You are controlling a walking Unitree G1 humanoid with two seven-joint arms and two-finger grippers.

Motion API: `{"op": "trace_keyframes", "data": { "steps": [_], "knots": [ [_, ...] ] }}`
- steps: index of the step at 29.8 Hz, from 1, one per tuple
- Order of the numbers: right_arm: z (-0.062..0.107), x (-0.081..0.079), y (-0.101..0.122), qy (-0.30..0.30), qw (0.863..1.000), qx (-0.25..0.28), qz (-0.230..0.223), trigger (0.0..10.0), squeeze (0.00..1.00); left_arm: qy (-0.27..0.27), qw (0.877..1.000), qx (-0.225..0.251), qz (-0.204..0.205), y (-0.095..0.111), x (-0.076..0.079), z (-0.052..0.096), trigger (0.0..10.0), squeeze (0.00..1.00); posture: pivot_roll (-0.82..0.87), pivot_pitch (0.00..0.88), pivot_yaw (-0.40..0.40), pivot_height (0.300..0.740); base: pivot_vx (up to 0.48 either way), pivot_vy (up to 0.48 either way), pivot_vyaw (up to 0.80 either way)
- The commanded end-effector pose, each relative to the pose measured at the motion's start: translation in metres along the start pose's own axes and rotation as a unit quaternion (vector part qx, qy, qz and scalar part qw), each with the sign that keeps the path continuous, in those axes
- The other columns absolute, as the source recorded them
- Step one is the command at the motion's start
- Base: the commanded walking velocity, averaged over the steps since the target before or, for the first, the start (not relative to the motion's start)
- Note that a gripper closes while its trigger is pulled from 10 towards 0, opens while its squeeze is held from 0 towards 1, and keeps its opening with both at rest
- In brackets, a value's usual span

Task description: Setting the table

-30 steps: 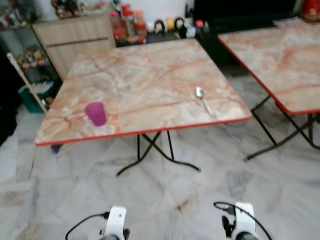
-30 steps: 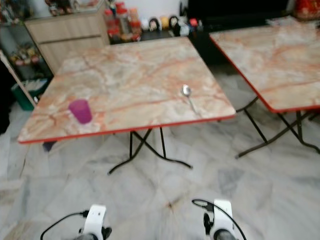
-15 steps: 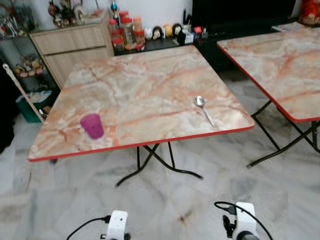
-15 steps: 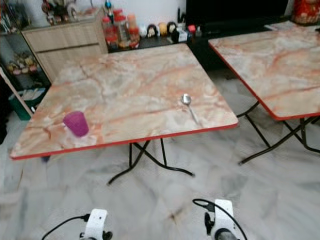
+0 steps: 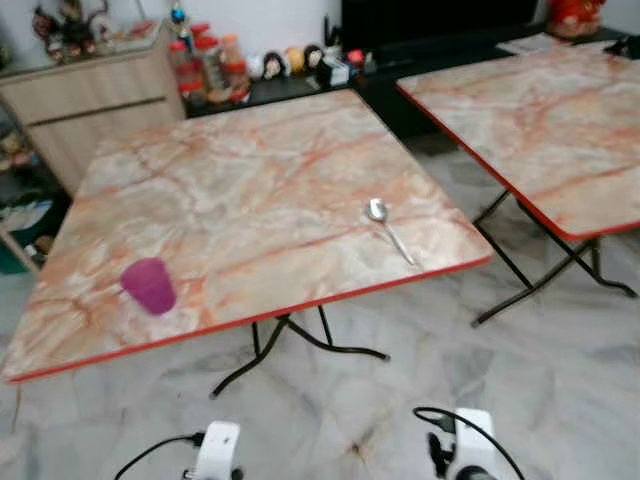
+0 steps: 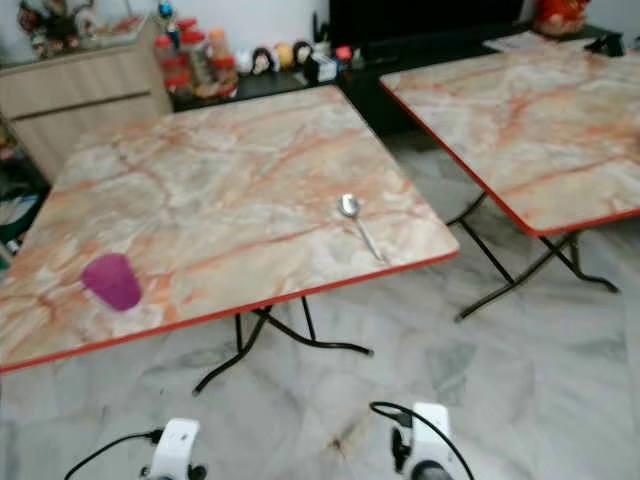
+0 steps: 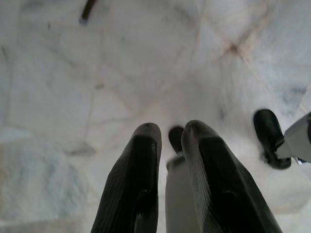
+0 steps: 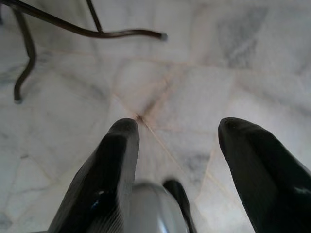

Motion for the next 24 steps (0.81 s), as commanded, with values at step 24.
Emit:
{"op": "trace_keyframes", "data": {
  "steps": [24],
  "knots": [
    [-0.0026,-0.0017,0.0070,0.003,1.000,0.002,0.009,10.0,0.00,-0.018,1.000,-0.002,-0.023,0.0076,0.0112,-0.0027,10.0,0.00,-0.33,0.000,0.129,0.740,0.274,0.000,0.00]
  ]
}}
Point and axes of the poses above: a point about 5 cm out from each wrist's last joint towards the gripper, its own z axis pointing back from the gripper into the wrist, its own y axis along the axis of the wrist's last joint, x = y × z, the point moved 2 cm from there along -z, pointing out of the wrist towards the gripper, and after that the axes turned 5 degrees about z, right-handed, at the moved point
